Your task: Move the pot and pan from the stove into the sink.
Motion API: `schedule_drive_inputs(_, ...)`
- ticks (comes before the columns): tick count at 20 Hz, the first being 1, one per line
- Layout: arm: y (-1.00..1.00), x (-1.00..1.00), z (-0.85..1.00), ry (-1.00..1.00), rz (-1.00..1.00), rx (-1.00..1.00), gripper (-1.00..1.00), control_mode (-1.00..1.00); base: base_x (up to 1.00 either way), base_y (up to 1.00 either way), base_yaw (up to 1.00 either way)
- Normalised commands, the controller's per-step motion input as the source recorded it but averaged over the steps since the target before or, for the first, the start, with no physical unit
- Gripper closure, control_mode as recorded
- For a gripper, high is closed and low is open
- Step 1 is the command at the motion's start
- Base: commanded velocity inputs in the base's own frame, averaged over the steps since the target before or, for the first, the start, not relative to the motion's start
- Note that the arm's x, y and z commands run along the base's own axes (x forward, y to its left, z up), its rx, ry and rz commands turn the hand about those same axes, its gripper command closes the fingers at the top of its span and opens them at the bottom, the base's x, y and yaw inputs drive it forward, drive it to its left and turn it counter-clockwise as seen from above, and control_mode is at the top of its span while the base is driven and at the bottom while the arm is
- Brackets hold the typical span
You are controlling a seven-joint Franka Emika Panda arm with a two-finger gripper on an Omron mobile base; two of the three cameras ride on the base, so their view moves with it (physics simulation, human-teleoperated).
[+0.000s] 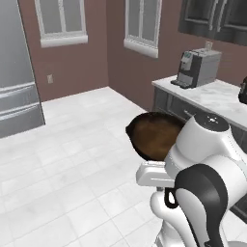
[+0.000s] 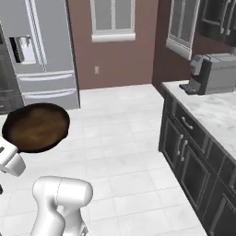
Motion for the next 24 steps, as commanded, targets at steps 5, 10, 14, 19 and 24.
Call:
schedule_drive_inputs(5, 0.0, 0.0, 0.0, 0.0, 0.0, 0.0, 1.0, 1.0, 0.0, -0.2, -0.48)
schedule_drive_inputs(10, 0.0, 0.0, 0.0, 0.0, 0.0, 0.0, 1.0, 1.0, 0.01, -0.2, -0.48)
schedule_drive_inputs(14, 0.0, 0.0, 0.0, 0.0, 0.0, 0.0, 1.0, 1.0, 0.01, -0.2, -0.48)
schedule_drive_inputs(19, 0.0, 0.0, 0.0, 0.0, 0.0, 0.0, 1.0, 1.0, 0.01, -0.2, -0.48)
schedule_drive_inputs(24, 0.0, 0.0, 0.0, 0.0, 0.0, 0.0, 1.0, 1.0, 0.01, -0.21, -0.48)
